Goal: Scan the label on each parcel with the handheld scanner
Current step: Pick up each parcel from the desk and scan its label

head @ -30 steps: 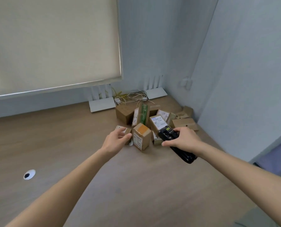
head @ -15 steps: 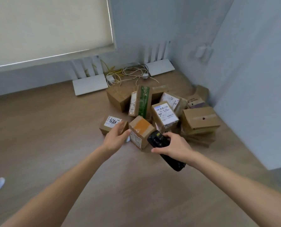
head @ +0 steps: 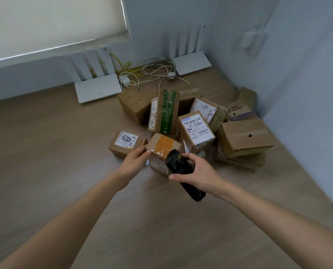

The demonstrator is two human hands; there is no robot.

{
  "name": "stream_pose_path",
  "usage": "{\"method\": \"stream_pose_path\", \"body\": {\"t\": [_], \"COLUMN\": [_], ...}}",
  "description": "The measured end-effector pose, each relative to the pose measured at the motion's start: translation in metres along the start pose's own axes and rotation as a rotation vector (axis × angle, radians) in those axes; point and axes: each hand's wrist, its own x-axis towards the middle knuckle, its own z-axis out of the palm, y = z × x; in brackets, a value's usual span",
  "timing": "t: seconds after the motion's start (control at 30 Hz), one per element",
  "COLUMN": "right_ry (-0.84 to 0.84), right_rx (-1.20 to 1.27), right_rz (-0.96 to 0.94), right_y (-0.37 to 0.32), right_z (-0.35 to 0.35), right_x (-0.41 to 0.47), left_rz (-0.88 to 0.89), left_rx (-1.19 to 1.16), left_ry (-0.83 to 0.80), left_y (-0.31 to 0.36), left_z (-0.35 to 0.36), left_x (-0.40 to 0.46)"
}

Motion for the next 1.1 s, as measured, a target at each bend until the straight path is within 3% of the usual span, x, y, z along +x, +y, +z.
{"method": "stream_pose_path", "body": {"t": [0.23,0.57,0.93,1.1], "right_ry": [-0.018,-0.019,0.061,0.098], "right_rx": [0.157,0.265,0.226,0.112], "right_rz": [-0.061,-0.21,-0.298,-0.325], "right_y": [-0.026,-0.108,-0.168,-0.178], "right_z": [-0.015,-0.045,-0.026,-0.003], "right_x": [-0.014,-0.091,-0.232,-0.296], "left_rz": [0.006,0.185,0.333,0.383], "left_rx": [-0.077,-0.112,-0.25,-0.31], "left_ry": [0.008,0.058,0.049,0.152], "left_y": [0.014,0.052,0.054,0.044], "left_z": [-0.014,-0.03,-0.049,-0.053], "left_x": [-0.041,-0.153,-0.298,-0.361]}}
